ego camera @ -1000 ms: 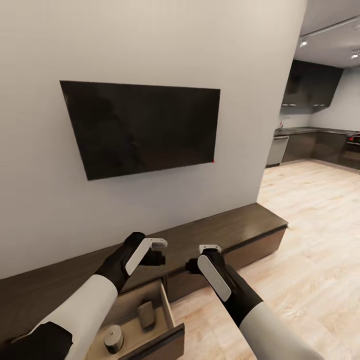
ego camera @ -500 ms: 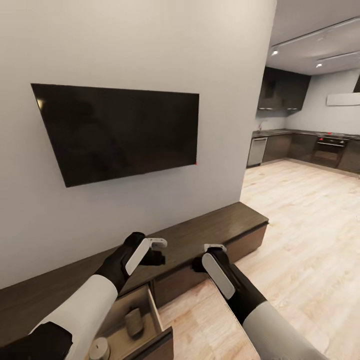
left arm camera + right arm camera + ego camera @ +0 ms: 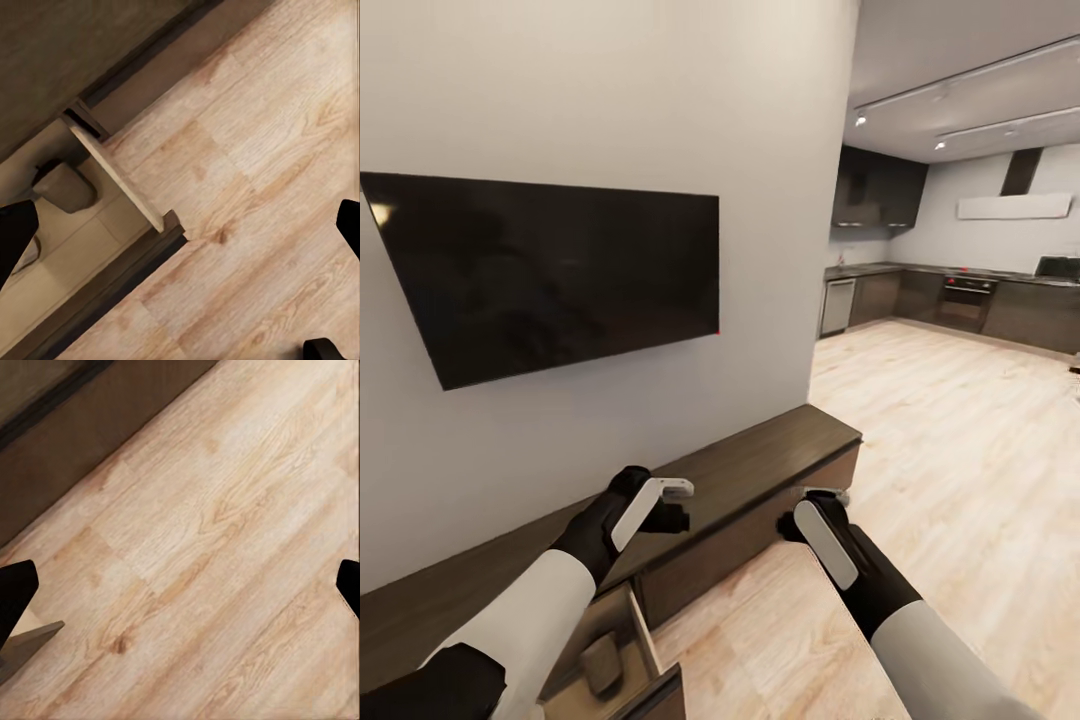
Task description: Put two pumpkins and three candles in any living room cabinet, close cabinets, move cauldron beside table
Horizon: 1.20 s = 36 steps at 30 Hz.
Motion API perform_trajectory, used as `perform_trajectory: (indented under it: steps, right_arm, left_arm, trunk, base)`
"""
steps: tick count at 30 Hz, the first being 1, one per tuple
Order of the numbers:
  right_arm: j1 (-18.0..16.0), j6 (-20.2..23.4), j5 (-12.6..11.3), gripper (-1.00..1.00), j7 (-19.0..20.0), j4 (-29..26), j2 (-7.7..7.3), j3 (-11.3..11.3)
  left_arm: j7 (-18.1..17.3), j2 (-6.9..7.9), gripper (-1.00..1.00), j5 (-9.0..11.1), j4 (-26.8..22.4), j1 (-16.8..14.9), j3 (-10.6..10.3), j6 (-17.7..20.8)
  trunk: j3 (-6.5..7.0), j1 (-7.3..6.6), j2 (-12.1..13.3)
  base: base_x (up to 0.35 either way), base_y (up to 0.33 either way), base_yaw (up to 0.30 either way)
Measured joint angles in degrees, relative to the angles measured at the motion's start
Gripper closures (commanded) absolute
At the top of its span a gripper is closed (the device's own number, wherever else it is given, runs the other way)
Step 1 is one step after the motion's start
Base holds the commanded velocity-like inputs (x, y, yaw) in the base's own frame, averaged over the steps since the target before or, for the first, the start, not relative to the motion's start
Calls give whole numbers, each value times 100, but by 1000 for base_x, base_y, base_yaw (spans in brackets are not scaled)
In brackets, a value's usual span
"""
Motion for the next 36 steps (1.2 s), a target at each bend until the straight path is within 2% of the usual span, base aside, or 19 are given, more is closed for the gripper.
perform_trajectory:
  steps: [10,22,29,36]
  right_arm:
    - [0,50,16,-100,-169,25,-54,-302]
    - [0,67,-11,-100,-150,47,-67,-345]
    - [0,76,-23,-100,-145,54,-97,-349]
    - [-5,83,-38,-100,-135,48,-140,-342]
  left_arm:
    - [-4,-29,-100,-14,9,0,-8,-10]
    - [-8,-62,-100,-13,-4,-8,-12,-14]
    - [-8,-73,-100,-4,20,-8,-11,-10]
    - [-8,-89,-100,-7,26,-8,-16,-5]
  trunk:
    - [71,0,0]
    - [156,0,0]
    - [330,-153,280]
    - [475,-307,561]
  base:
    - [0,0,-216]
    - [0,0,-216]
    - [0,0,-208]
    - [0,0,-62]
